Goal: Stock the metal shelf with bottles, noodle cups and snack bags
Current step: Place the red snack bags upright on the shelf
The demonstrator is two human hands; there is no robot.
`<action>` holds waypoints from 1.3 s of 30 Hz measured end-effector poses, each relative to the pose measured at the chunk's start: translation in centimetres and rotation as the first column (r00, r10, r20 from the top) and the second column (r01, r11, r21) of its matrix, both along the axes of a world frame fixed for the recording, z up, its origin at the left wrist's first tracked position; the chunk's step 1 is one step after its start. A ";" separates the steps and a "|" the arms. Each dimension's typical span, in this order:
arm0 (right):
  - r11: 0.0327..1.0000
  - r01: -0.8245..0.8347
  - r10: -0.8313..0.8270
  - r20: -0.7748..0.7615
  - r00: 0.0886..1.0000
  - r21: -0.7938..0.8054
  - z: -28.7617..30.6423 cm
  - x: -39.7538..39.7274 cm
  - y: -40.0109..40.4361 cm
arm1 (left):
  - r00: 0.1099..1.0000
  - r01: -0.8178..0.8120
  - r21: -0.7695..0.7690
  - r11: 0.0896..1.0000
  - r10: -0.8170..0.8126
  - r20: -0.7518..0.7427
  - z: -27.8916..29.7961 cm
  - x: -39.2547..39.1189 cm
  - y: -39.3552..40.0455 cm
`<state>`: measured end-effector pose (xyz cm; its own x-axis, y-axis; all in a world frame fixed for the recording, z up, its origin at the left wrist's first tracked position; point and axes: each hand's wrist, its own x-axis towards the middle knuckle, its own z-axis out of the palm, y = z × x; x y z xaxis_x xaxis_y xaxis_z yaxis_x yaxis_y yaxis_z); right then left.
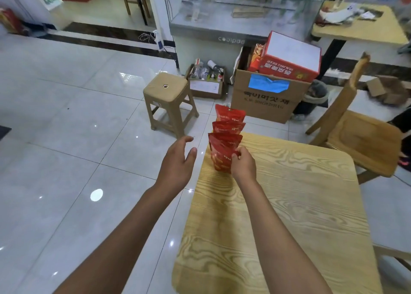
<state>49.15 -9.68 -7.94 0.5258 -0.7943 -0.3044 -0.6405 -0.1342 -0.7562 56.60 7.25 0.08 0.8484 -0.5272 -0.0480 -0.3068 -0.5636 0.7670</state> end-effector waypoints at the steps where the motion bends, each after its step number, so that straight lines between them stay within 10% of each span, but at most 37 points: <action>1: 1.000 -0.020 0.020 0.019 1.000 0.014 0.1 -0.1 0.3 | 1.000 -0.009 0.002 1.000 0.009 -0.004 0.0 0.1 0.2; 11: 0.960 -0.280 0.269 0.314 0.910 -0.009 6.1 4.8 9.8 | 0.968 -0.246 -0.066 0.967 0.241 -0.068 1.5 2.7 10.1; 26: 0.625 -0.780 0.646 0.581 0.495 -0.030 19.1 13.7 50.1 | 0.693 -0.714 -0.379 0.589 0.672 -0.261 5.5 1.7 49.7; 39: 0.130 -0.987 0.695 0.718 0.027 -0.089 25.5 6.7 89.7 | 0.132 -0.901 -0.429 0.063 0.982 -0.132 12.2 -12.9 83.4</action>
<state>55.88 80.03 17.60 0.8458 0.4770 0.2388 0.2332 0.0719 -0.9698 43.67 90.65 12.25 0.6066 0.7918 0.0709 0.1509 -0.2023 0.9676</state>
